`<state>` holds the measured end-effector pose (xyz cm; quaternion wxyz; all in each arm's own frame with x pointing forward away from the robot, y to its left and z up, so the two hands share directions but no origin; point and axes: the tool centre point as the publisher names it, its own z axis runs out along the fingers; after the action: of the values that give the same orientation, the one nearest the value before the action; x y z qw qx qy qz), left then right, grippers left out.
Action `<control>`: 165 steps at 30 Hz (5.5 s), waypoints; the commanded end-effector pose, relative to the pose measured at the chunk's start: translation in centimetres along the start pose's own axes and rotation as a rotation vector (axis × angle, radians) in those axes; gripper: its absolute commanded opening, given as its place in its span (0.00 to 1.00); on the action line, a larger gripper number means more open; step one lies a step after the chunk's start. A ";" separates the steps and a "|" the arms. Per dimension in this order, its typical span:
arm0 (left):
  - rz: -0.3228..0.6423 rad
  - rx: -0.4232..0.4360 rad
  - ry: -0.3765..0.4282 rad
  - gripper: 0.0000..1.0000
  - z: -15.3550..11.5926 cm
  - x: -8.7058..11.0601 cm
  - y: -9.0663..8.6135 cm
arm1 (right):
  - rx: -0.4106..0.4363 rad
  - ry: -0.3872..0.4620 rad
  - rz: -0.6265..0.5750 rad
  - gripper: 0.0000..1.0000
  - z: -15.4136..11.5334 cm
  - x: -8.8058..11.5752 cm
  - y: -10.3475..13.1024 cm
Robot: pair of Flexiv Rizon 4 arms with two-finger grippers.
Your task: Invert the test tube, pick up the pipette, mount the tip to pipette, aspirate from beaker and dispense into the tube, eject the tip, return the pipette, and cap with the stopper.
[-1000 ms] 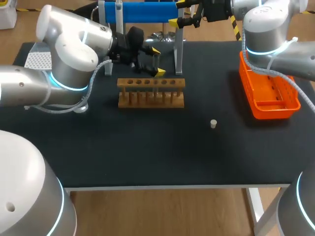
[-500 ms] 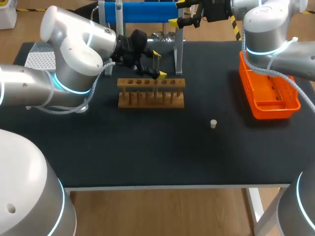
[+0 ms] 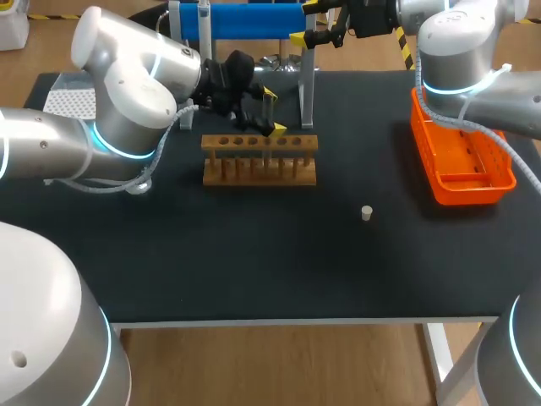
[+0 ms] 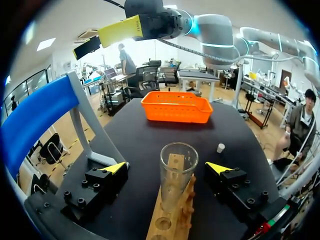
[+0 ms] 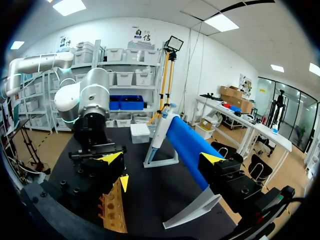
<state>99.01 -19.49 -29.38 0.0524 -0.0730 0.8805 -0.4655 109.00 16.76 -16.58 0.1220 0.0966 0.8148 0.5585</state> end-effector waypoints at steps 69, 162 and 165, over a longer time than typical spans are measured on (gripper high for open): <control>0.003 -0.008 0.027 1.00 -0.3 0.1 0.0 | 0.102 -0.142 0.087 1.00 -17.9 21.2 -17.9; 0.003 -0.008 0.027 1.00 -0.3 0.1 0.0 | 0.235 -0.229 0.187 0.47 -10.2 21.8 -30.0; 0.003 -0.008 0.027 1.00 -0.3 0.1 0.0 | 0.237 -0.229 0.188 0.46 -10.2 21.8 -30.0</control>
<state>98.73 -19.22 -29.24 0.0426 -0.0660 0.8821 -0.4645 84.48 3.29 -42.99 0.1483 0.2486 0.8425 0.4543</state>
